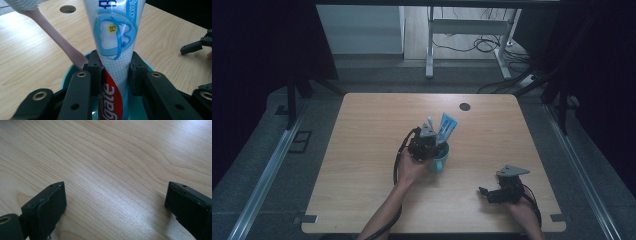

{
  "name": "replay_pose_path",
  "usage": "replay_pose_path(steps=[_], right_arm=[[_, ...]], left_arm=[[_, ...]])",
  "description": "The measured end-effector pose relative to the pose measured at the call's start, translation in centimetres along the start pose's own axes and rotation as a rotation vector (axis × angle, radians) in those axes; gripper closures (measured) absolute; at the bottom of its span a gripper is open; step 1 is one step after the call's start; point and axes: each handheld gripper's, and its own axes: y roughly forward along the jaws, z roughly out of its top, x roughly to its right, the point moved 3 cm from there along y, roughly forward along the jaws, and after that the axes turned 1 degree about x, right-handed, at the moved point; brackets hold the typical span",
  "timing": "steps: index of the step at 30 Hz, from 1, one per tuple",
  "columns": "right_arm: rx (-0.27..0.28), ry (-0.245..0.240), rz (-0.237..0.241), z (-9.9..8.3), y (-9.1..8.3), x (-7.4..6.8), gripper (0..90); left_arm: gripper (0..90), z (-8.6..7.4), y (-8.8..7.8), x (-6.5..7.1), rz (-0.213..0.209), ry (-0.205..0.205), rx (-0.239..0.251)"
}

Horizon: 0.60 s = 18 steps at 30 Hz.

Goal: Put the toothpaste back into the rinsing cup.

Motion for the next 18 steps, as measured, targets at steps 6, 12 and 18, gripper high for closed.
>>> replay_pose_path(steps=[6, 12, 18], right_arm=[[0.000, 0.000, 0.000, 0.00, 0.00, 0.00, 3.5], [-0.001, 0.002, 0.000, 0.00, -0.01, -0.02, 3.5], [-0.002, 0.002, 0.000, 0.00, -0.01, -0.03, 3.4]], left_arm=[[63.6, 0.04, -0.16, 0.12, 0.001, 0.003, 0.010], [51.8, 0.01, -0.52, 0.26, 0.016, 0.024, 0.031], [42.7, 0.15, -0.95, 0.48, 0.016, 0.036, 0.050]])
